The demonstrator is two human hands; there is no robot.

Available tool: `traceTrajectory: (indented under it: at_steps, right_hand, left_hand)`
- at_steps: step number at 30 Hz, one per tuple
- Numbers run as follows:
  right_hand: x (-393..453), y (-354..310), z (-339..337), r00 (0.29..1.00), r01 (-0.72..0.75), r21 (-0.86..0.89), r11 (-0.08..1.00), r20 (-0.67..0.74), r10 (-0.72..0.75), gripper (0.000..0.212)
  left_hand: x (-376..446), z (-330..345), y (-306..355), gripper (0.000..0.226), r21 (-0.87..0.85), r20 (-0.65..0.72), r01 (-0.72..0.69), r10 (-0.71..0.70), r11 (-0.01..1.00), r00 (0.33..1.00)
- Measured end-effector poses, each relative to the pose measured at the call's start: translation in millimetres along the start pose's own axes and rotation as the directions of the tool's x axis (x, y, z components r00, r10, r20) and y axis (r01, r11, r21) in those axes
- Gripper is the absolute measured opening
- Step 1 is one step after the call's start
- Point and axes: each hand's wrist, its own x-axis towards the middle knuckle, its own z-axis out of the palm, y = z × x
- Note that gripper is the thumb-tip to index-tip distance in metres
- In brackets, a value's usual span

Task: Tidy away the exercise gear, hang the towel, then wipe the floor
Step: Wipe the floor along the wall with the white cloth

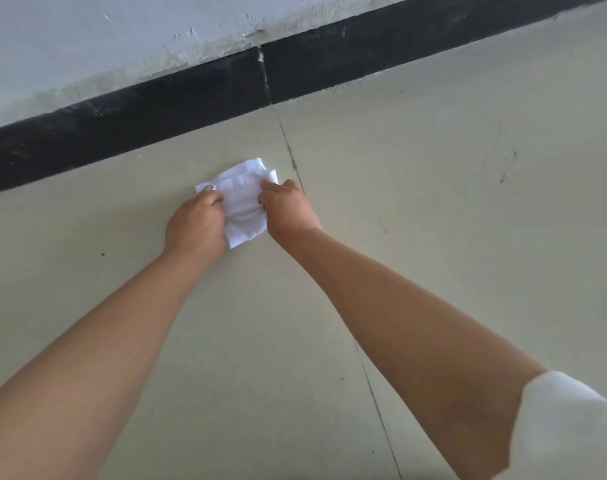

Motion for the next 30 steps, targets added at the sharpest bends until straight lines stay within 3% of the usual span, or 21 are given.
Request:
traceTrajectory:
  at_steps: [3, 6, 9, 13, 18, 23, 30]
  right_hand:
    - [-15.7, -9.4, 14.5, 0.998, 0.057, 0.012, 0.998, 0.04, -0.057, 0.031]
    - [-58.1, -2.2, 36.7, 0.971, 0.216, 0.057, 0.975, -0.119, -0.208, 0.031]
    - [-105.9, 23.2, 42.7, 0.957, 0.246, -0.012, 0.969, -0.155, -0.245, 0.029]
    - [-151.9, 63.0, 21.6, 0.975, 0.176, -0.105, 0.979, -0.117, -0.188, 0.027]
    - [-198.5, 111.9, -18.3, 0.991, -0.082, -0.17, 0.982, -0.119, 0.062, 0.035]
    - [-219.7, 151.8, -29.3, 0.961, -0.248, -0.179, 0.952, -0.17, 0.219, 0.039]
    - [-178.9, 201.7, -58.0, 0.978, -0.111, -0.232, 0.966, -0.196, 0.066, 0.026]
  left_hand:
    - [-16.1, 5.9, -21.7, 0.026, -0.043, 0.001, -0.02, 0.02, 0.999, 1.0]
    - [-53.9, 24.1, -20.9, 0.015, -0.03, -0.094, -0.277, 0.273, 0.96, 0.957]
    - [-88.6, 48.9, -3.0, 0.031, -0.005, -0.141, -0.419, 0.414, 0.908, 0.899]
    - [-104.8, 56.7, 49.2, 0.033, -0.017, -0.224, -0.554, 0.537, 0.833, 0.814]
    - [-100.3, 42.9, 138.7, 0.037, -0.024, -0.248, -0.703, 0.677, 0.711, 0.693]
    - [-94.3, 38.8, 206.1, 0.037, -0.04, -0.238, -0.731, 0.704, 0.681, 0.669]
    - [-56.9, 19.2, 234.1, 0.037, 0.083, -0.421, -0.682, 0.646, 0.726, 0.637]
